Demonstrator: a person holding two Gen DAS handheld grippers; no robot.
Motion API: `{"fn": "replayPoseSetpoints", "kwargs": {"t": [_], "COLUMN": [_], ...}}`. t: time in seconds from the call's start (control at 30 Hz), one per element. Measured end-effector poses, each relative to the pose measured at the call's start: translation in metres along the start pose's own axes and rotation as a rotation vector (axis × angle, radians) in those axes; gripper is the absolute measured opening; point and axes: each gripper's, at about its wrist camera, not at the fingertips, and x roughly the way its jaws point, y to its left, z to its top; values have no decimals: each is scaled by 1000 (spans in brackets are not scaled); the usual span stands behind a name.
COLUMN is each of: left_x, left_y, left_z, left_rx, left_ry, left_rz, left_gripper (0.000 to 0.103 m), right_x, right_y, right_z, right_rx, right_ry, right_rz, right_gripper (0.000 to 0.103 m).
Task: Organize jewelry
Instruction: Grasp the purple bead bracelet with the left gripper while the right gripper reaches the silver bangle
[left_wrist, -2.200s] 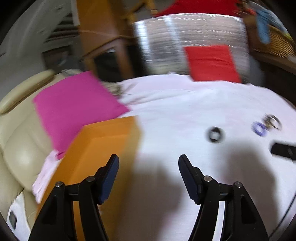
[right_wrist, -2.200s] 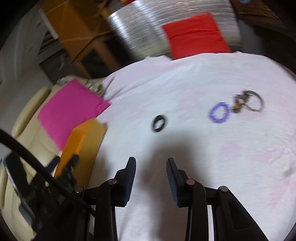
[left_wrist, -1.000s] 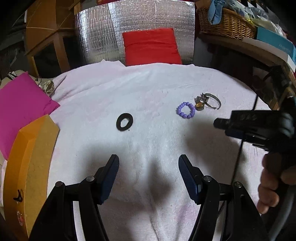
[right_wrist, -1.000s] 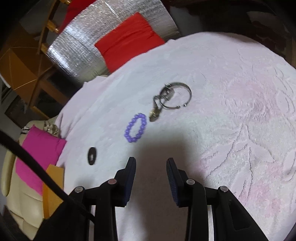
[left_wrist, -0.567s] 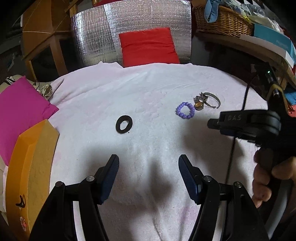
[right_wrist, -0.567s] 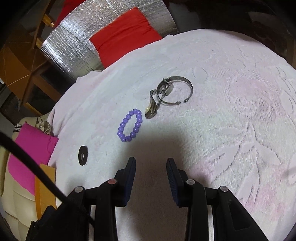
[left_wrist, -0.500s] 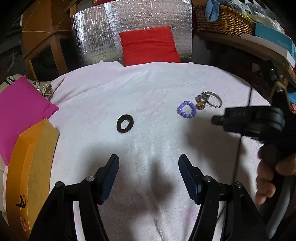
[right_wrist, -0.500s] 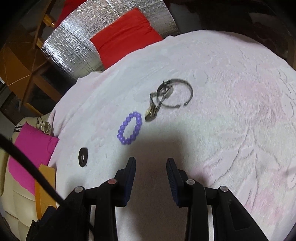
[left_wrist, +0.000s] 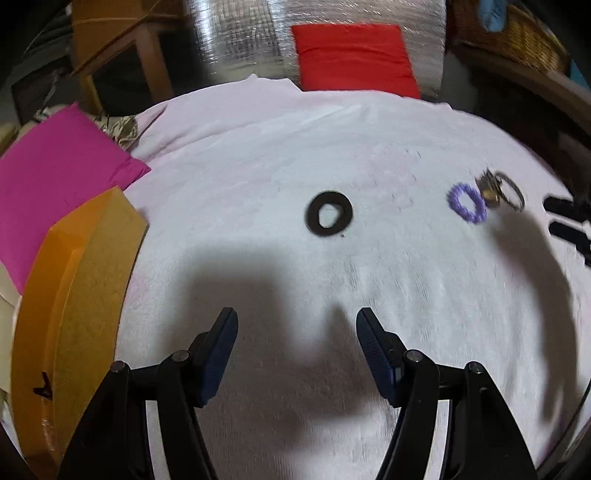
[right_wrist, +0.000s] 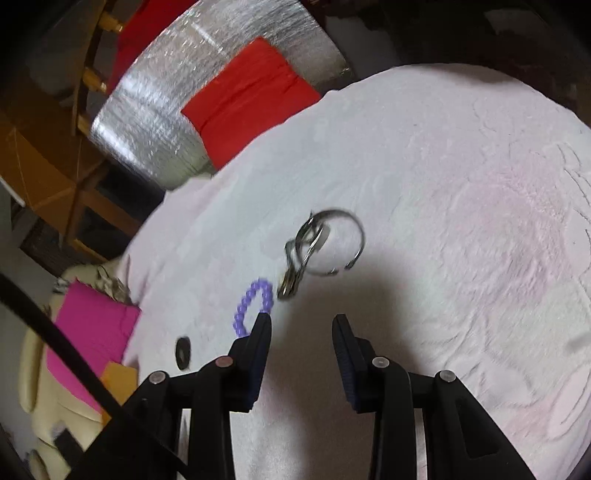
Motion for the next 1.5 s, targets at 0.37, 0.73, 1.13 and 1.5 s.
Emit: {"fn": "replayPoseSetpoints", "kwargs": {"t": [0.37,0.73,1.13,1.5], "left_x": [9,17,51,64], "left_y": [-27,-76,-128,-129], "left_z": [19,40,62,71], "left_rx": [-19,59,92,63], "left_ry": [-98,-132,-66,-63], "left_rz": [-64,-217,-362,-352], "left_gripper": [67,67,72,25], "right_x": [-4,14,10,20], "right_y": [-40,-44,-55,-45], "right_z": [34,49,45,44], "right_rx": [65,89,137,82], "right_ry": [-36,-12,-19,-18], "right_rz": [-12,46,51,-22], "right_gripper": [37,37,37,37]}}
